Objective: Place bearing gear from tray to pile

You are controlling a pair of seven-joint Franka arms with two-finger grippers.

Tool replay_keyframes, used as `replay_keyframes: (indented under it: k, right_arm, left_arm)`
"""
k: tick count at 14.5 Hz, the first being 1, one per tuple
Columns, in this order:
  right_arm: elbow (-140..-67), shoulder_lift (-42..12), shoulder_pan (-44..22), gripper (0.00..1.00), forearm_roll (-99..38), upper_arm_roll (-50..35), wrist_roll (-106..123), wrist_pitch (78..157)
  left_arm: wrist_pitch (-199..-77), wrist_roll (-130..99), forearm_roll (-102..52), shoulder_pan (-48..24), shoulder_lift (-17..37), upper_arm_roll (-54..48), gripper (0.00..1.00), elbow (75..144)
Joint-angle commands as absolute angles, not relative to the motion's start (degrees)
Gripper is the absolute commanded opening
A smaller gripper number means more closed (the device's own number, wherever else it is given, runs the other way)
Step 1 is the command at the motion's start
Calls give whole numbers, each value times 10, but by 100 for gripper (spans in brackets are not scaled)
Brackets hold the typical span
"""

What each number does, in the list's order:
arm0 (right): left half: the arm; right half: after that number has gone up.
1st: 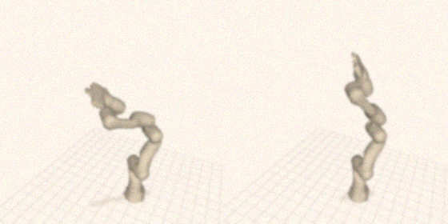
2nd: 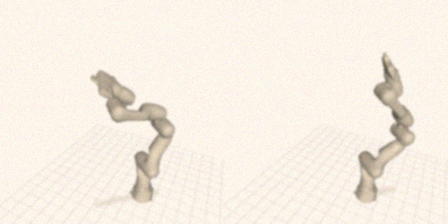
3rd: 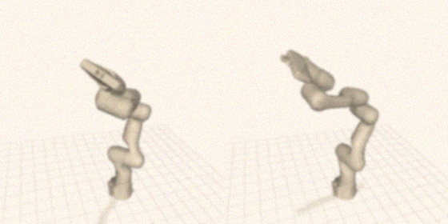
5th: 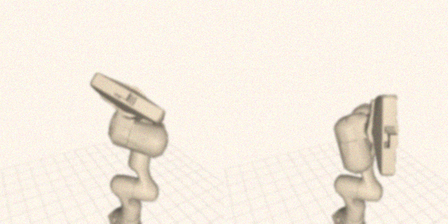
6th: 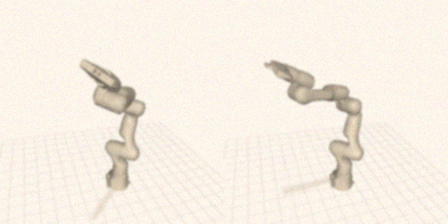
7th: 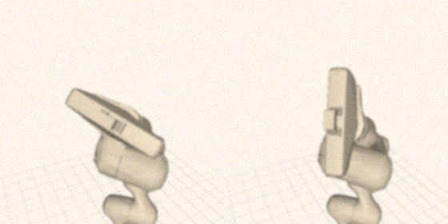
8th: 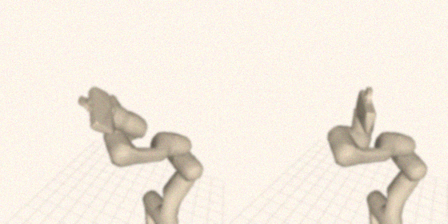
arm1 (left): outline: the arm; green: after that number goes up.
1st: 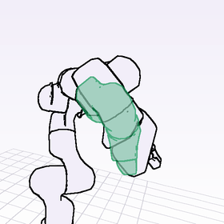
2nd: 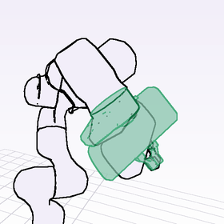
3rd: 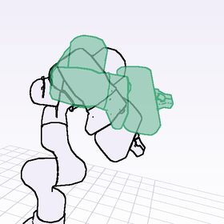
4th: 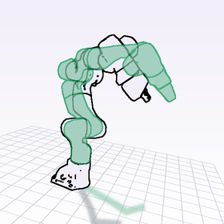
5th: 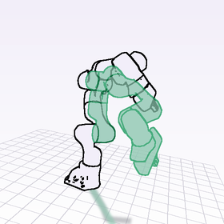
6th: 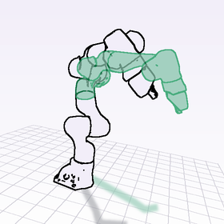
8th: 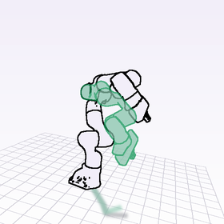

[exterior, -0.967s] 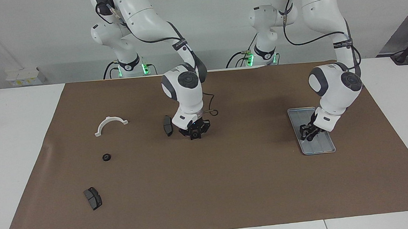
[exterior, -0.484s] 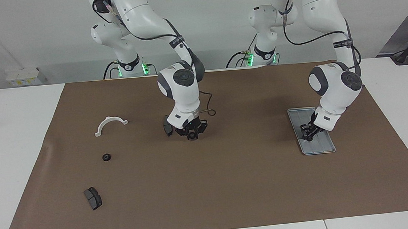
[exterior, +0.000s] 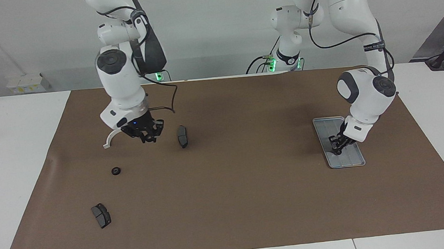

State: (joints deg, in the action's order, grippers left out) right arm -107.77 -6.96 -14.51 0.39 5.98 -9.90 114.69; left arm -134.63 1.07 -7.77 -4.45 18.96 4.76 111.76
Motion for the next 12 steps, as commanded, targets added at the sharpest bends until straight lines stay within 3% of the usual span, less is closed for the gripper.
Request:
replay_keyframes:
  k: [1, 4, 7, 9, 10, 11, 12]
  right_arm:
    - [-1154, -54, -117, 0, 3, 51, -61, 1200]
    - [-1210, -75, -99, 0, 2, 51, -51, 1293]
    - [-1220, -102, -93, 0, 0, 50, -52, 1331]
    - [-1223, -115, -93, 25, -1, 50, -54, 1352]
    - [-1230, -117, -93, 58, 0, 50, -57, 1362]
    - [-1230, -117, -94, 100, -1, 50, -58, 1363]
    - [-1229, -117, -91, 100, 0, 50, -58, 1362]
  left_arm:
    - [-1343, 14, -72, -52, 198, 50, 2, 1079]
    - [-1344, -21, -77, -102, 206, 48, 2, 1062]
    - [-1350, -139, -77, -188, 206, 48, 3, 1056]
    - [-1360, -212, -77, -255, 206, 47, 3, 1057]
    - [-1366, -247, -79, -288, 206, 47, 3, 1055]
    - [-1376, -277, -82, -316, 207, 45, 3, 1050]
    - [-1389, -288, -90, -343, 214, 44, 3, 1048]
